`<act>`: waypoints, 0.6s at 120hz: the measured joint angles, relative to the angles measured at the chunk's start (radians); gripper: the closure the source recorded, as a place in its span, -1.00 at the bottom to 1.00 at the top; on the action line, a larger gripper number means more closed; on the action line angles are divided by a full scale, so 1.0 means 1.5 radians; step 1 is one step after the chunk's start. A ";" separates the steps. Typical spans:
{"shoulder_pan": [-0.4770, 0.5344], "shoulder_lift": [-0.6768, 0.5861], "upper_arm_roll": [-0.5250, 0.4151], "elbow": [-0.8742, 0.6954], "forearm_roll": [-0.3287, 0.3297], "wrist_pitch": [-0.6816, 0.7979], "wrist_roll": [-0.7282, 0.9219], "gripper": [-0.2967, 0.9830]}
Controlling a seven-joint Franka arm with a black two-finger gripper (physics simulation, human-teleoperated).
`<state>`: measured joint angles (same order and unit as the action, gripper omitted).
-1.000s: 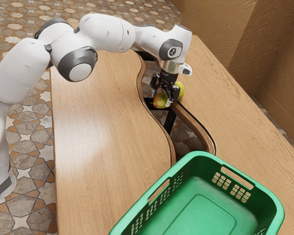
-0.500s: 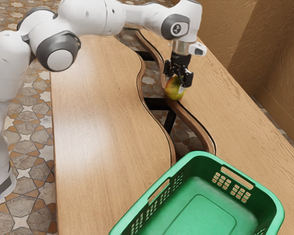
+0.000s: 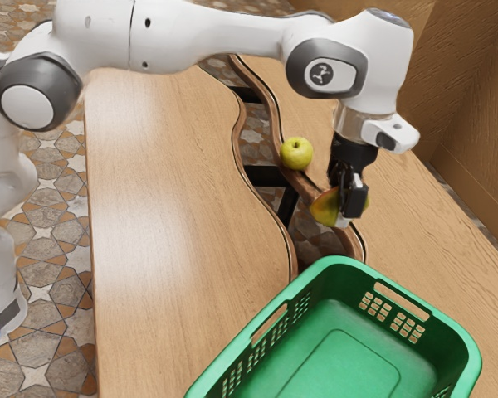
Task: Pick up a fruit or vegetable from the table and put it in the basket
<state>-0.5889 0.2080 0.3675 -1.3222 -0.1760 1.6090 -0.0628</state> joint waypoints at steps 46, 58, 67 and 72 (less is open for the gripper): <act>-0.155 0.038 -0.120 0.012 0.007 0.032 -0.011 -0.08; -0.154 0.045 -0.131 0.012 0.007 0.046 -0.012 -0.09; -0.153 0.066 -0.135 0.030 0.007 0.057 -0.012 -0.09; -0.152 0.074 -0.136 0.037 0.007 0.061 -0.012 -0.09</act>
<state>-0.8173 0.3194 0.1636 -1.2669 -0.1652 1.7009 -0.0812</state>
